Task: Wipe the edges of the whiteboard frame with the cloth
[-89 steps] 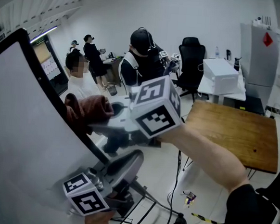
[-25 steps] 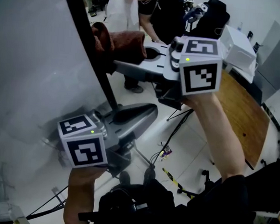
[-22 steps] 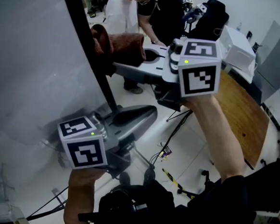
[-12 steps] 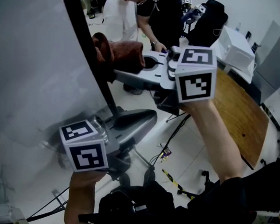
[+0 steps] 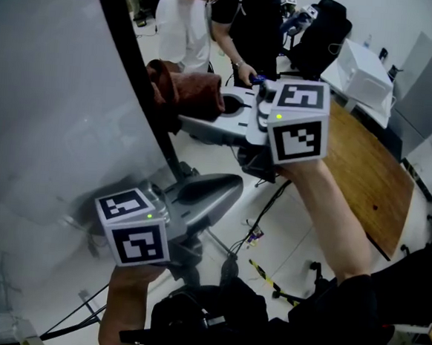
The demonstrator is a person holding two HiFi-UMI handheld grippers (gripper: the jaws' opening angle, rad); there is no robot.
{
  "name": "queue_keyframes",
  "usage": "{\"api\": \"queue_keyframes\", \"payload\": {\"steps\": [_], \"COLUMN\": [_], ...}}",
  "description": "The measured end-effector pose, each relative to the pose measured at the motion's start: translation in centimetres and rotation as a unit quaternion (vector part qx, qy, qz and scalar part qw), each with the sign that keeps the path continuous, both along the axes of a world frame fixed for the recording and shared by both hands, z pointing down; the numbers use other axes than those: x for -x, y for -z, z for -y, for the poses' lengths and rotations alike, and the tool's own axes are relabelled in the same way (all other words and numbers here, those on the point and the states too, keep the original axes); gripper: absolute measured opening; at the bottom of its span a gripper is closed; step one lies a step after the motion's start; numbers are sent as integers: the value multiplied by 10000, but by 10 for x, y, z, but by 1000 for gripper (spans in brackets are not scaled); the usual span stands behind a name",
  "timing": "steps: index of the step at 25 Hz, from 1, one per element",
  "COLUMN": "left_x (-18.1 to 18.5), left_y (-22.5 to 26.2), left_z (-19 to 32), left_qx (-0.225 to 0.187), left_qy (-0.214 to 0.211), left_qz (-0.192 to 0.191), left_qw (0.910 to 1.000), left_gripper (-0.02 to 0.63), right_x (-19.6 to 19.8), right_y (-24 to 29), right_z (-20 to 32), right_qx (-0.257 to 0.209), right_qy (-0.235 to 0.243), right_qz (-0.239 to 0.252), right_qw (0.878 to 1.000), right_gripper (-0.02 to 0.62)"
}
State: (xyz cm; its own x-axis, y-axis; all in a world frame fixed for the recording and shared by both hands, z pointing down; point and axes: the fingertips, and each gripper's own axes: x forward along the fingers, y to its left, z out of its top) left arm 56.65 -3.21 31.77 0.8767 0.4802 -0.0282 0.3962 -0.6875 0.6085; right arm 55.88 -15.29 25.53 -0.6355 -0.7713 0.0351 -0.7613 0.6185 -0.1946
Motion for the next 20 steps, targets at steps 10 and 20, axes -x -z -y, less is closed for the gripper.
{"api": "queue_keyframes", "payload": {"steps": [10, 20], "left_x": [0, 2], "left_y": [-1, -4], "left_z": [0, 0], "left_qx": [81, 152], "left_qy": [-3, -16], "left_qz": [123, 280], "left_qw": [9999, 9995], "left_gripper": [-3, -3], "right_x": [-3, -7], "right_y": [-8, -12], "right_z": [2, 5], "right_qx": [134, 70], "right_qy": [-53, -321], "right_qz": [68, -427], "right_qw": [9999, 9986], "right_gripper": [78, 78]}}
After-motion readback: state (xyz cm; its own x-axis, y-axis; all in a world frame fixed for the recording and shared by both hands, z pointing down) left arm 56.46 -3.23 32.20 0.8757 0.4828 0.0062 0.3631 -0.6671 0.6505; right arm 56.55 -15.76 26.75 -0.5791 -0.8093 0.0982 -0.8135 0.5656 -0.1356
